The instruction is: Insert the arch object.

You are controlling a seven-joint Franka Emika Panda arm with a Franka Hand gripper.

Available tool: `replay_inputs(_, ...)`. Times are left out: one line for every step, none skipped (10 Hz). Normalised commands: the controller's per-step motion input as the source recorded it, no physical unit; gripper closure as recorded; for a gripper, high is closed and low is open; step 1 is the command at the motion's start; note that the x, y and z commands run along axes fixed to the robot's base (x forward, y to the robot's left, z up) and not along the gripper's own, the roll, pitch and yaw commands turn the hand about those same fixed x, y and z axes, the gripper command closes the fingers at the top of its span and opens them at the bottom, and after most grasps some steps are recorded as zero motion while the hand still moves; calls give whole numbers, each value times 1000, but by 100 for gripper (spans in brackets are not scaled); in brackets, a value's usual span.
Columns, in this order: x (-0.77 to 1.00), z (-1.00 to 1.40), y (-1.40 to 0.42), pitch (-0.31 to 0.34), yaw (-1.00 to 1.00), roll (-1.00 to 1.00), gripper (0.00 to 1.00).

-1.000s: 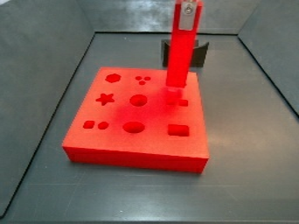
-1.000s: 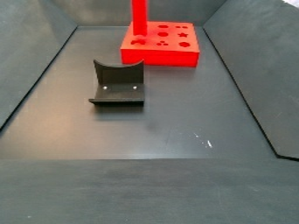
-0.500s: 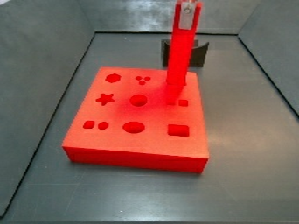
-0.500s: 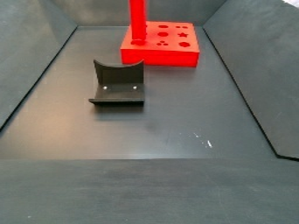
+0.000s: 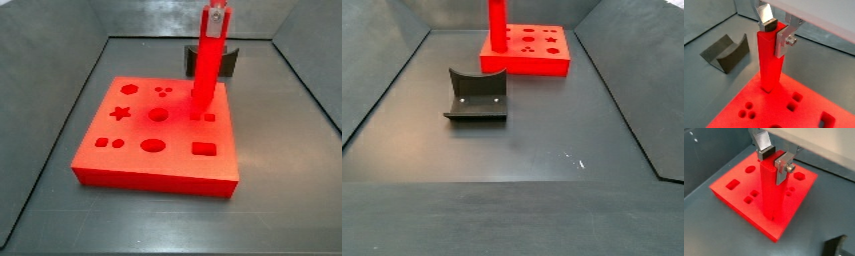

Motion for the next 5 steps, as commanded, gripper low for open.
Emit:
replay_inputs(0, -131, 229, 0, 0, -96, 100)
replay_inputs(0, -271, 54, -1, 0, -37, 100)
replay_inputs(0, -280, 0, -16, 71, -16, 100)
replay_inputs(186, -326, 0, 0, 211, 0, 100)
replay_inputs(226, -380, 0, 0, 257, 0, 100)
